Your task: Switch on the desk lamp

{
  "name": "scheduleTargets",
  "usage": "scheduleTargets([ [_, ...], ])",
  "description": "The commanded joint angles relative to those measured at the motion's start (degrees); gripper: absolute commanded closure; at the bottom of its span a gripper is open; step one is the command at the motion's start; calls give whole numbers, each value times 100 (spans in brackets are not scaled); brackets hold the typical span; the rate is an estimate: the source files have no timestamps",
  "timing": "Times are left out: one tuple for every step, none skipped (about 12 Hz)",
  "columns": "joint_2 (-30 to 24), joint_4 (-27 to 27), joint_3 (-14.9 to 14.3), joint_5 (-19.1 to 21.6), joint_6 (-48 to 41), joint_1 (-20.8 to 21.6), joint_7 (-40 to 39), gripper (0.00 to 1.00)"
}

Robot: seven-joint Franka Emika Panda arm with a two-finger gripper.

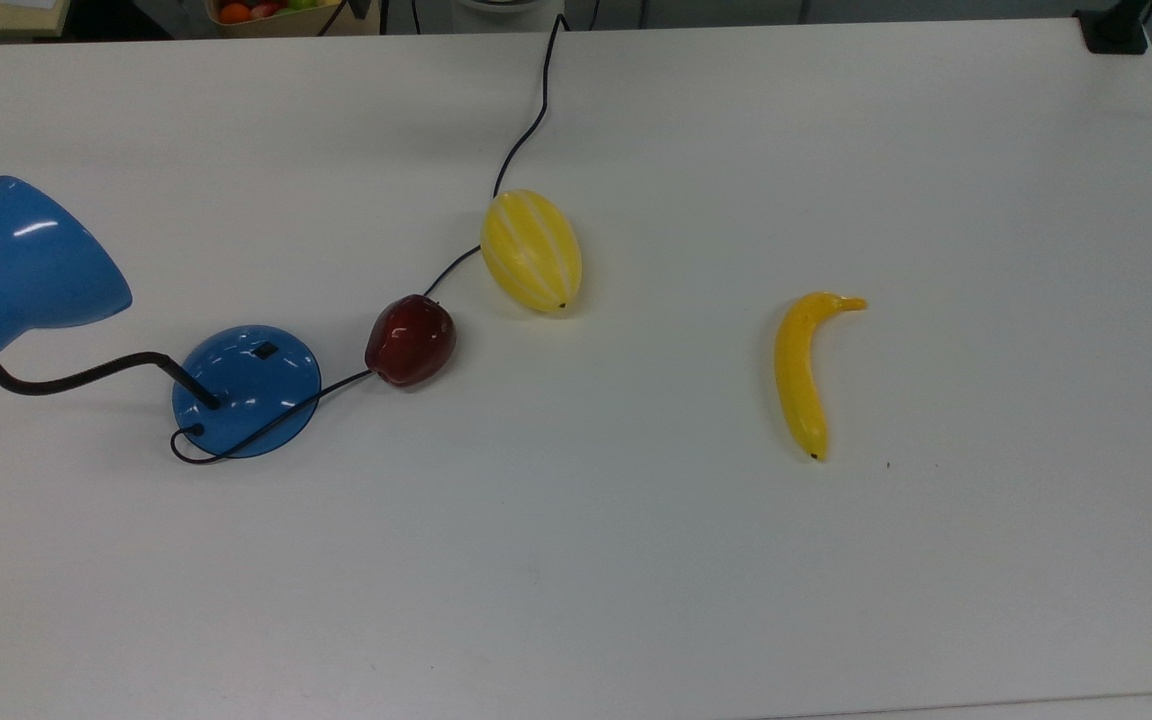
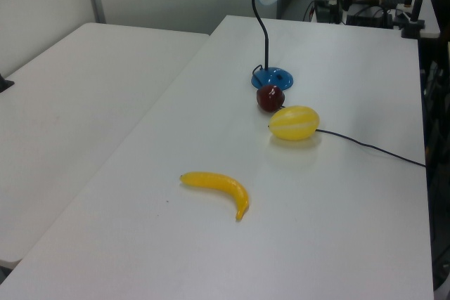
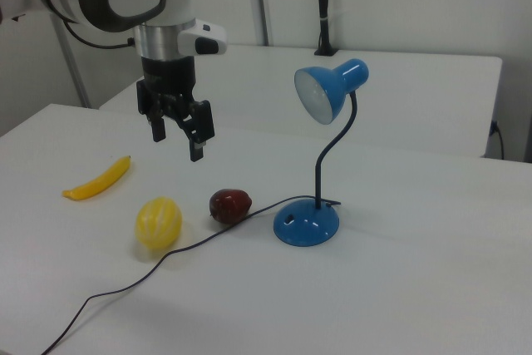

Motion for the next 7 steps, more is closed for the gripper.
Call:
scheduleTargets([
  [-44, 60, -12, 45, -250, -14, -128, 0],
  [-36, 60, -12, 45, -250, -14, -129, 0],
  [-36, 60, -12, 45, -250, -5, -129, 0],
  [-44, 43, -12, 45, -259, 4, -129, 0],
  [-27, 52, -12, 28, -251, -5, -129, 0],
  [-27, 52, -12, 28, -250, 4, -120, 0],
  [-36, 43, -3, 28, -277, 30, -120, 0],
])
